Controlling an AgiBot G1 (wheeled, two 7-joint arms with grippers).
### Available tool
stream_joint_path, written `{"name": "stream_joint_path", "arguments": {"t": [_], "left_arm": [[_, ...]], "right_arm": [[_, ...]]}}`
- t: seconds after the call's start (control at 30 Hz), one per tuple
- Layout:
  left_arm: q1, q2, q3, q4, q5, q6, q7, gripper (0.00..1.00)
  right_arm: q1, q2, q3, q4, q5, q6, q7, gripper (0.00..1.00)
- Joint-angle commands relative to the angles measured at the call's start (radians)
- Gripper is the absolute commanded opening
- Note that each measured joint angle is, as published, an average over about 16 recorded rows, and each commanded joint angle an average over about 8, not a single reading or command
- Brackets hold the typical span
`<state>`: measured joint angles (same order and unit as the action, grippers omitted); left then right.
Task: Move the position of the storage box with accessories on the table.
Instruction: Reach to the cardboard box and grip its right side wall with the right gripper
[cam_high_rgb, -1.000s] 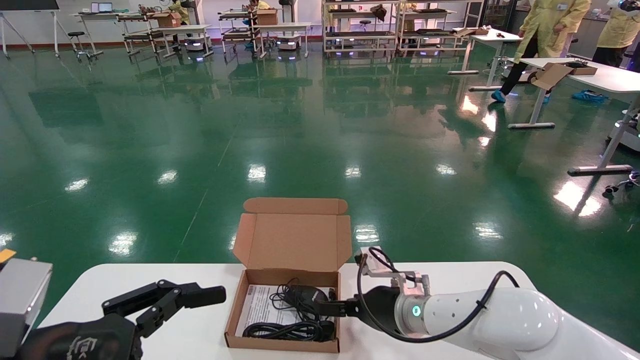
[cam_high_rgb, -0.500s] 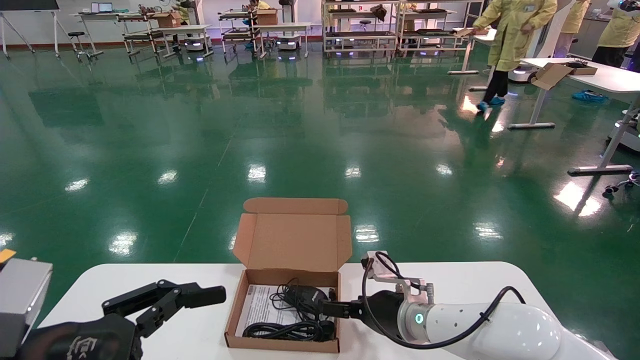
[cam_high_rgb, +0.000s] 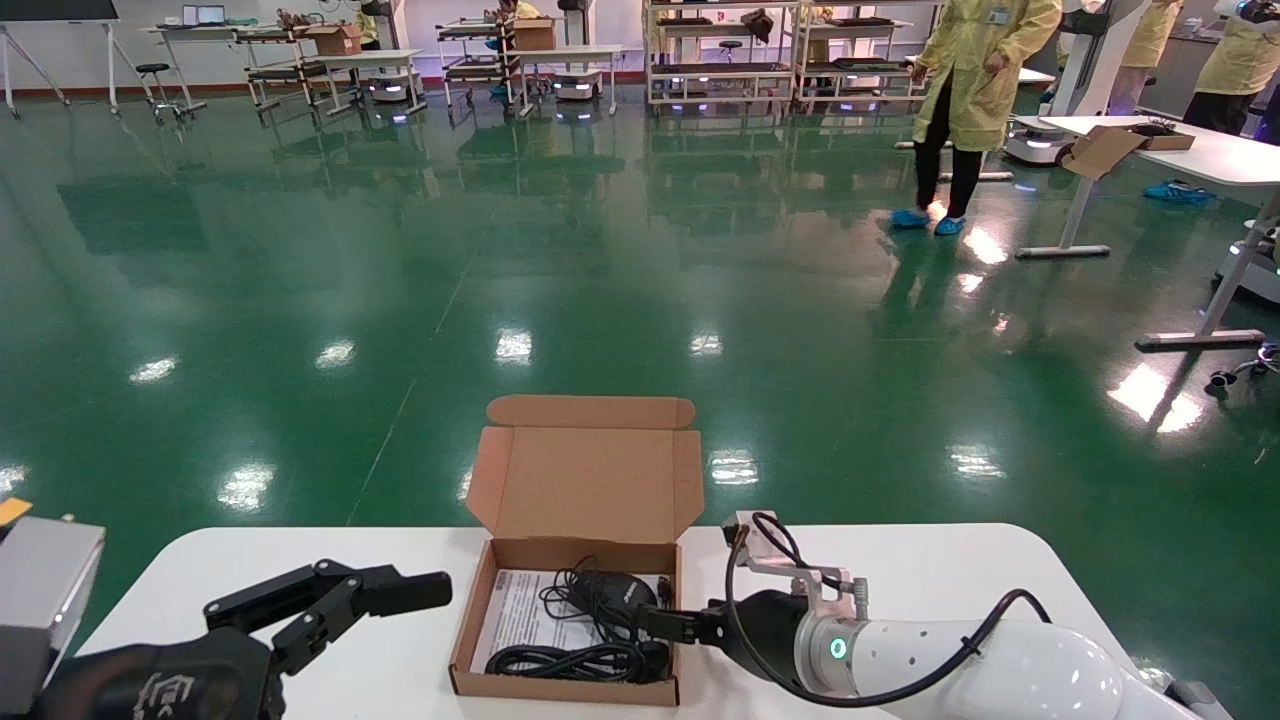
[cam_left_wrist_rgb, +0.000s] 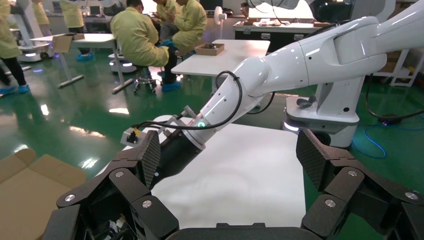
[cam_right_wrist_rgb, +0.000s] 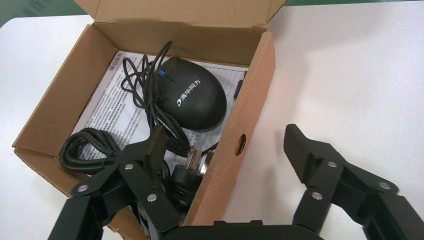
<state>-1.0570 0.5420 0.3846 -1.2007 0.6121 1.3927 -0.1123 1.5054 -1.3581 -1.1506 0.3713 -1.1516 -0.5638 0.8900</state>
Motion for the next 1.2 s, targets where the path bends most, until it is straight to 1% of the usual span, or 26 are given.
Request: {"name": "stream_joint_path", "arguments": {"t": [0.03,0.9,1.2], "left_arm": [[0.0,0.0,0.0,0.0,0.0,0.0,0.0,1.0],[0.0,0.0,0.0,0.0,0.0,0.0,0.0,1.0],[0.0,0.0,0.0,0.0,0.0,0.0,0.0,1.0]], "right_arm": [[-0.001,0.0,-0.004,-0.002,0.007,0.0,-0.003,0.0],[-0.005,0.0,-0.053,-0.017,0.086,0.006,-0.029,0.0],[0.01,0.004,-0.058,-0.024,0.116,0.001,-0.044,0.0]]}}
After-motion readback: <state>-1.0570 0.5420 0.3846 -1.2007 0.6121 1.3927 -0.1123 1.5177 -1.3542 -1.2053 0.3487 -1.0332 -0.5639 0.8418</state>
